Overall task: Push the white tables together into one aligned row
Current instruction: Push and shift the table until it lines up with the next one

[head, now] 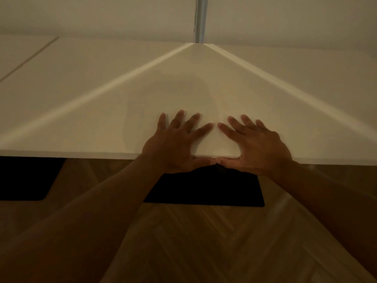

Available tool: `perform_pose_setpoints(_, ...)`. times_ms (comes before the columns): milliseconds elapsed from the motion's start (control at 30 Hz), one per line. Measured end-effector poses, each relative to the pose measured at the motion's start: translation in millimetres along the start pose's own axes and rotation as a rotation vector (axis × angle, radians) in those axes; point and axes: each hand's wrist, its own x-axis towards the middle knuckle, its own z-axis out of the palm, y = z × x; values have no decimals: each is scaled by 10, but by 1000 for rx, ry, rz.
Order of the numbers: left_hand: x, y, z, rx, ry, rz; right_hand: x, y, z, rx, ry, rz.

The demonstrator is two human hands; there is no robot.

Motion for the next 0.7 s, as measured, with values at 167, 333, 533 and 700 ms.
perform_pose_setpoints(167,-11,1,-27,0,-16,-1,-5,21,-10,44,-18,-1)
perform_pose_setpoints(333,-27,58,-66,-5,-85,-50,-2,28,-7,71,-39,-10)
perform_pose_setpoints(533,-70,109,-133,-16,-82,-90,0,34,-5,48,-2,-39)
perform_pose_setpoints(700,-103,106,-154,-59,-83,-112,34,12,40,41,66,-66)
